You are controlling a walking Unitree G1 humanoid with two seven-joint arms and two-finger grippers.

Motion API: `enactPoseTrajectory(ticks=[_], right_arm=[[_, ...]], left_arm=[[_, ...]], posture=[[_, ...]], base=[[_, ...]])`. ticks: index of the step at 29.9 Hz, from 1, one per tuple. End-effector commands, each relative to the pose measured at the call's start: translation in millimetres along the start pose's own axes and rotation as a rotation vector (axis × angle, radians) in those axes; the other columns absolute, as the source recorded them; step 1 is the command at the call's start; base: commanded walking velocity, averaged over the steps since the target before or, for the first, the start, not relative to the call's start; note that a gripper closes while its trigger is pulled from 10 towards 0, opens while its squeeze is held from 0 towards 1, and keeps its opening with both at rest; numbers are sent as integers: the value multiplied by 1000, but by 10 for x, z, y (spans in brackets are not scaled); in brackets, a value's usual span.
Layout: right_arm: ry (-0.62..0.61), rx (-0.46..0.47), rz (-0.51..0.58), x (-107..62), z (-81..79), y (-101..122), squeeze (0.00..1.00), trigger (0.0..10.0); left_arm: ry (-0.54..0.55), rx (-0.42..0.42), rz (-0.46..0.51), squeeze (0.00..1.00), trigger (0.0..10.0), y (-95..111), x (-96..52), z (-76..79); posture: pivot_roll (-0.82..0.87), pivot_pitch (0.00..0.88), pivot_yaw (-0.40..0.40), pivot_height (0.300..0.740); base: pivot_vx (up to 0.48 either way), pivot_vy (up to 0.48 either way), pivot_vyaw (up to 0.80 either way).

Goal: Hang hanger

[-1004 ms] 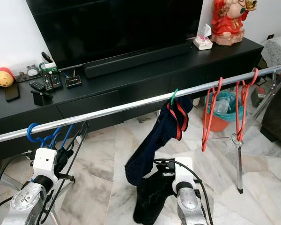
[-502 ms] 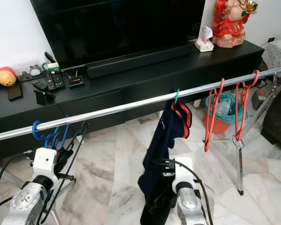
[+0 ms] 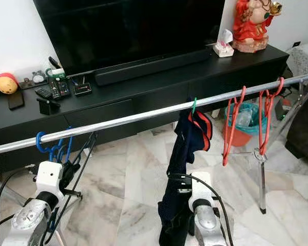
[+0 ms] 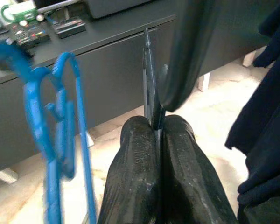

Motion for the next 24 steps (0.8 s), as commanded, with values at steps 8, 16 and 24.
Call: enactPoseTrajectory(ticks=[8, 16, 24], right_arm=[[4, 14, 21, 16, -32, 59, 0, 10000], [5, 11, 22, 17, -34, 61, 0, 10000], [12, 10, 38, 17, -51, 82, 0, 10000]], left_arm=[[13, 2, -9, 0, 10000, -9, -12, -37], [12, 3, -9, 0, 10000, -8, -10, -39], [12, 5, -6, 0, 10000, -3, -5, -38]], posture=[[-85, 0, 56, 740], [-85, 0, 56, 740], [-82, 0, 55, 740]], base=[[0, 0, 88], [0, 0, 0], [0, 0, 326]])
Point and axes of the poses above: a point about 5 cm out from each wrist's last joint towards the gripper, its own x axis pointing out of the wrist towards the gripper, its own y axis along the axis of the wrist's last joint, z = x × y, the point moved 1 cm from there along x, pointing out of the wrist towards the gripper, and after that the axes turned 8 degrees about -x, right-handed, at the moved point
